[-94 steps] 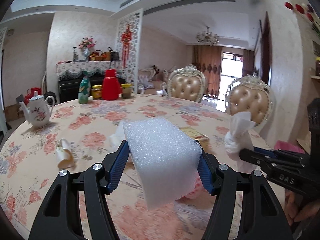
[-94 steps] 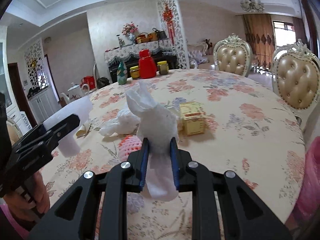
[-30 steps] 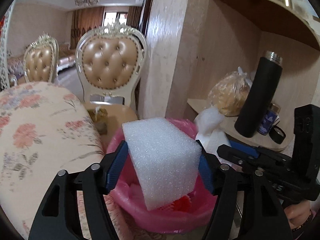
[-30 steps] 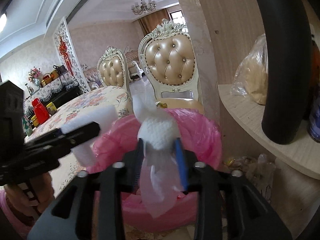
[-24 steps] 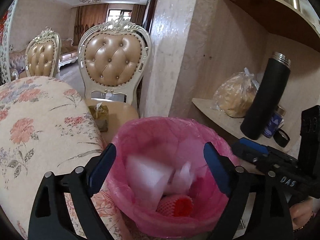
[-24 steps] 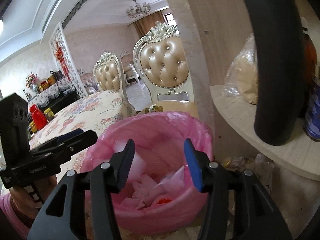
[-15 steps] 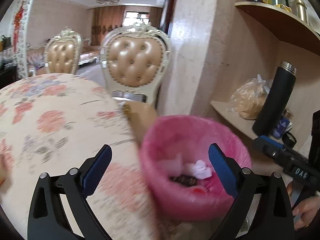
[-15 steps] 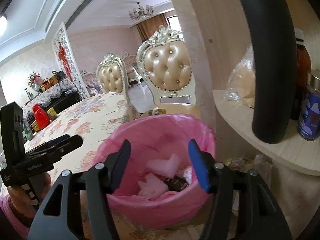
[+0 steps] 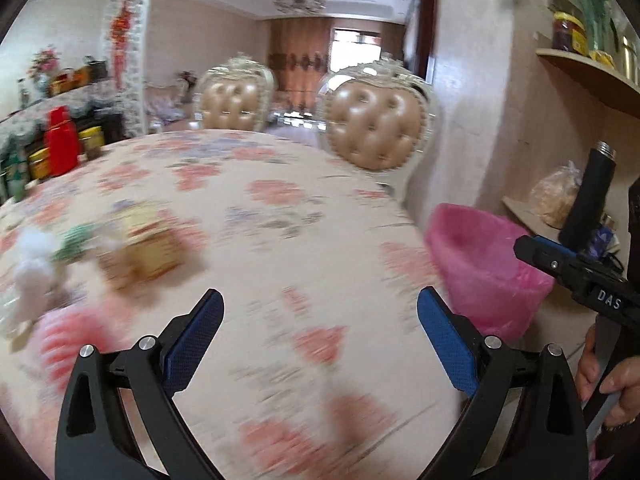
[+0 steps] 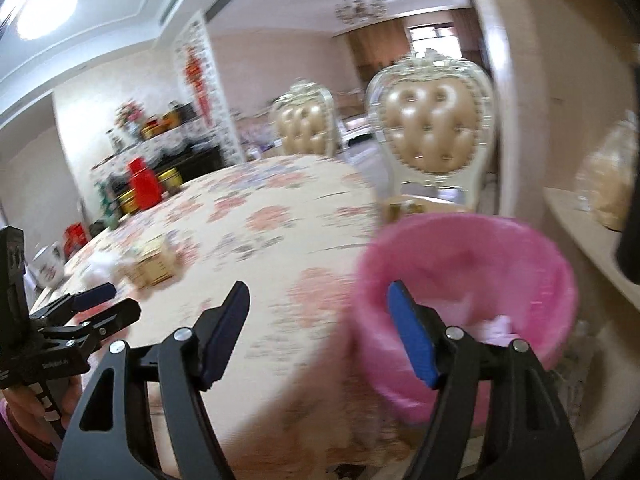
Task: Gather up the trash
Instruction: 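Move both open tools back over the table toward the remaining trash, then grasp the orange-pink foam fruit net with the left tool while the right tool grasps the paper cup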
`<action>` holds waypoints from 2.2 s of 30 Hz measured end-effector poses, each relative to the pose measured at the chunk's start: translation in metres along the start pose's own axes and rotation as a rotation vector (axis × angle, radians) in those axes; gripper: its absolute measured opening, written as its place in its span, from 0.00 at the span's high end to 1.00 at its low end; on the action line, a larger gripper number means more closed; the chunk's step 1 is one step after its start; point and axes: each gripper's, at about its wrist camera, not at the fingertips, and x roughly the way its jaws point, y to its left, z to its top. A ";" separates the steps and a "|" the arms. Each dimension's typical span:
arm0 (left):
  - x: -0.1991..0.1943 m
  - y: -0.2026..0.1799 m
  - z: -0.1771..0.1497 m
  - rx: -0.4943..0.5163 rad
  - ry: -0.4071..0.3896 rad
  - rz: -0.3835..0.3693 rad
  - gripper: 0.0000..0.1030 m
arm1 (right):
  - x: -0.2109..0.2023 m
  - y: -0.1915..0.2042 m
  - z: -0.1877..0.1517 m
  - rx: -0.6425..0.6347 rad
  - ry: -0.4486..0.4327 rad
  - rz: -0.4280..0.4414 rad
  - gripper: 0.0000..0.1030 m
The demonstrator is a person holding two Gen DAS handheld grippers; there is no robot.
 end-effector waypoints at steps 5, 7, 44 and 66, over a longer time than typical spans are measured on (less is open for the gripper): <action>-0.045 0.053 -0.020 -0.058 -0.028 0.118 0.12 | 0.018 0.055 -0.002 -0.064 0.039 0.084 0.32; -0.059 0.073 -0.027 -0.076 -0.035 0.182 0.12 | 0.024 0.075 -0.002 -0.088 0.049 0.112 0.32; -0.038 0.184 -0.038 -0.207 0.009 0.220 0.59 | 0.110 0.214 -0.005 -0.279 0.175 0.269 0.49; -0.080 0.234 -0.039 -0.387 -0.170 0.474 0.59 | 0.228 0.324 0.008 -0.382 0.261 0.209 0.53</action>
